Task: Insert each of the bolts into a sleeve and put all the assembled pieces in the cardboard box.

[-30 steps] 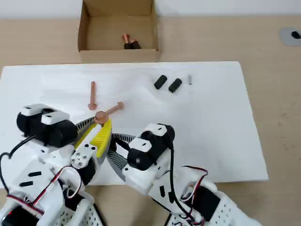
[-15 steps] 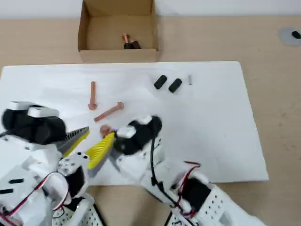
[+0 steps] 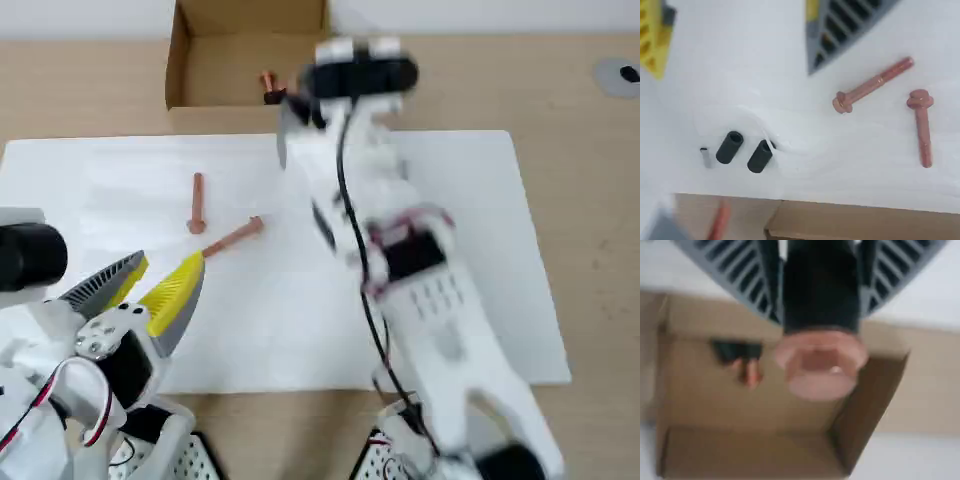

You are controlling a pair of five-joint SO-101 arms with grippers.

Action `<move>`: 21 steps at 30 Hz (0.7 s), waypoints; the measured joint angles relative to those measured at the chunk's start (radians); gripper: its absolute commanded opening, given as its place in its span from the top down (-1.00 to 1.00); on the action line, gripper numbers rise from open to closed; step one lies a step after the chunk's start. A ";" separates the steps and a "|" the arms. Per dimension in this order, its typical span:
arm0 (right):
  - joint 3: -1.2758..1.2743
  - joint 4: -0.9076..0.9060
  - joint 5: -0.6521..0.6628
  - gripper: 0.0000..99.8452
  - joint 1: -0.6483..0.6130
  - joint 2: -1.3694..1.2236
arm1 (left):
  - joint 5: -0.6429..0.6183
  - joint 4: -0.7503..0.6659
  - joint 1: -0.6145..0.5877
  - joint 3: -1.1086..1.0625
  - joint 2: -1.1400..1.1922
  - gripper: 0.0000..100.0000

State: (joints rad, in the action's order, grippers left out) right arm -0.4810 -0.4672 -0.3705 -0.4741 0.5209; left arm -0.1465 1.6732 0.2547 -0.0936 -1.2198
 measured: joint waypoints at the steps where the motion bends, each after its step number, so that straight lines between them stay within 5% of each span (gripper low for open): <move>1: 0.074 -0.005 0.000 0.98 0.011 -0.069 | 0.000 0.000 0.000 -0.008 0.000 0.60; 12: 0.824 -0.043 0.002 0.98 0.103 -0.836 | 0.000 -0.003 -0.002 -0.239 0.002 0.60; 21: 1.444 -0.097 0.077 0.98 0.146 -1.405 | 0.000 -0.163 -0.006 -0.364 0.008 0.60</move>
State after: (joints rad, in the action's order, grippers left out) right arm 0.9628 -0.5639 -0.2938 -0.3284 -0.8846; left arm -0.1465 1.5106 0.2486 -0.4572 -1.2121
